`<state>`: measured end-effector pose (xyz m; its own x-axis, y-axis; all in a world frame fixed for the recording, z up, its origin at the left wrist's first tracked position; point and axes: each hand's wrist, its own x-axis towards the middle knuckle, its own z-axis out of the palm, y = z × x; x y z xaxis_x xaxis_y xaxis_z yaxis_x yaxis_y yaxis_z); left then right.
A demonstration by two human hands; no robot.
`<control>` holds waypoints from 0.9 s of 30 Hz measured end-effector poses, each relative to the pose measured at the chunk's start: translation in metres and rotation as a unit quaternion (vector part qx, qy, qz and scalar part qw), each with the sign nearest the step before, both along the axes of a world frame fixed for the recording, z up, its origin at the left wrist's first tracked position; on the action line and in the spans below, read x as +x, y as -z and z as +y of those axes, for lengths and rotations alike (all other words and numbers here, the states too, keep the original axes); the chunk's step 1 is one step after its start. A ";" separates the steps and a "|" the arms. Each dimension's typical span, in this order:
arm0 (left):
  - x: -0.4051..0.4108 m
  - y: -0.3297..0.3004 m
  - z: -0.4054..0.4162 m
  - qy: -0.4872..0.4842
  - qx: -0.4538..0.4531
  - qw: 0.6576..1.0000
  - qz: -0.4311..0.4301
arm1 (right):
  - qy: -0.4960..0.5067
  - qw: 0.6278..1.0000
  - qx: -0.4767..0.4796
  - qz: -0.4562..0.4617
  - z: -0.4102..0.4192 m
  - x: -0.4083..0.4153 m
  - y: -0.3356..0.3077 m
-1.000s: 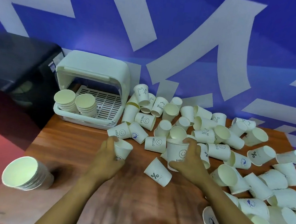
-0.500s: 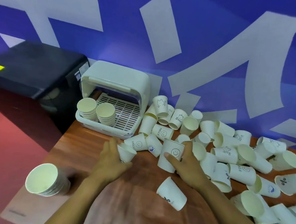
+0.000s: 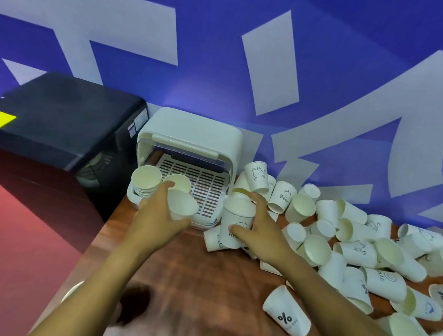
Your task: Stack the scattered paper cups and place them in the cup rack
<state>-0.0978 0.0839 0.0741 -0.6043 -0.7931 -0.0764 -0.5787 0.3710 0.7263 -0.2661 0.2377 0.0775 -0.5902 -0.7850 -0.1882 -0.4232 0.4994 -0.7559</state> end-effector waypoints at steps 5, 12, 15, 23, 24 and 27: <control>0.005 -0.014 -0.048 -0.016 -0.008 1.000 0.024 | -0.030 0.999 0.006 0.020 -0.045 0.003 -0.007; 0.010 -0.024 -0.088 -0.079 -0.063 0.994 -0.031 | -0.009 0.999 -0.048 0.003 -0.094 0.022 0.002; 0.007 -0.023 -0.097 -0.088 -0.073 0.993 -0.025 | 0.009 0.996 -0.085 -0.005 -0.109 0.029 0.005; 0.002 -0.008 -0.118 -0.089 -0.083 0.991 -0.047 | 0.029 0.995 -0.091 0.018 -0.142 0.033 0.010; 0.002 -0.006 -0.120 -0.088 -0.078 0.992 -0.054 | 0.028 0.996 -0.082 0.025 -0.145 0.034 0.012; 0.002 0.000 -0.124 -0.084 -0.063 0.992 -0.068 | 0.027 0.997 -0.060 0.048 -0.150 0.034 0.017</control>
